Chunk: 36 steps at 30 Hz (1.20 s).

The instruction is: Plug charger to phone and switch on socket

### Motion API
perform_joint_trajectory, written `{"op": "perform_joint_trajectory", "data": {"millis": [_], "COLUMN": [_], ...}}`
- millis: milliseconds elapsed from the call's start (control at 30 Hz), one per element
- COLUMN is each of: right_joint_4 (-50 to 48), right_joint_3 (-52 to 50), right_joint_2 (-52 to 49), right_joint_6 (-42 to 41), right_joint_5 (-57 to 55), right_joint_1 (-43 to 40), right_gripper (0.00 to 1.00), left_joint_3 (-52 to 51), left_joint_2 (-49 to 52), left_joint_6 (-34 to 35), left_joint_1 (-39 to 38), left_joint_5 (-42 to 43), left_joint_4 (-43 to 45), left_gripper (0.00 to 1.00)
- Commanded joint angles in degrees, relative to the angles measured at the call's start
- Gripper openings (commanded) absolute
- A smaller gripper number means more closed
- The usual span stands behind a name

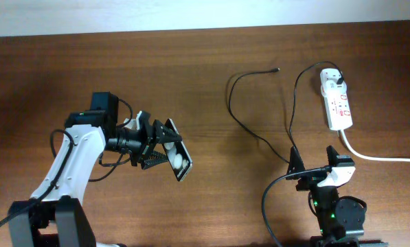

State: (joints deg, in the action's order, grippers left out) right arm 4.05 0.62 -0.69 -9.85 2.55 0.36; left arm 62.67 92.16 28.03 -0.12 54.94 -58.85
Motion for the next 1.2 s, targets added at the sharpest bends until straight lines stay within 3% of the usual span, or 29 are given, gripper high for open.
{"op": "perform_joint_trajectory", "data": {"millis": [0, 400, 600, 833, 933, 1067, 1167], "right_joint_4": [0.26, 0.11, -0.90, -1.44, -1.92, -1.84, -1.97], "right_joint_3": [-0.31, -0.31, -0.31, -0.31, -0.31, -0.31, -0.31], "right_joint_2": [0.48, 0.48, 0.48, 0.48, 0.48, 0.48, 0.48], "right_joint_6": [0.61, 0.35, -22.14, -25.18, -28.70, -45.13, -45.33], "right_joint_5": [-0.26, 0.33, 13.68, 33.24, 34.29, 37.16, 35.89], "right_joint_1": [-0.37, -0.37, -0.37, -0.37, -0.37, -0.37, -0.37], "right_gripper": [0.99, 0.99, 0.99, 0.99, 0.99, 0.99, 0.99], "left_joint_3": [0.15, 0.15, 0.15, 0.15, 0.15, 0.15, 0.15], "left_joint_2": [0.04, 0.04, 0.04, 0.04, 0.04, 0.04, 0.04], "left_joint_6": [-1.36, -1.38, -1.38, -1.38, -1.38, -1.38, -1.38], "left_joint_1": [0.39, 0.39, 0.39, 0.39, 0.39, 0.39, 0.39], "left_joint_5": [4.28, 4.22, 4.20, 4.20, 4.22, 4.22, 4.22], "left_joint_4": [-0.35, -1.40, -1.38, -1.38, -1.38, -1.38, -1.40], "left_gripper": [0.56, 0.57, 0.58, 0.58, 0.58, 0.58, 0.58]}}
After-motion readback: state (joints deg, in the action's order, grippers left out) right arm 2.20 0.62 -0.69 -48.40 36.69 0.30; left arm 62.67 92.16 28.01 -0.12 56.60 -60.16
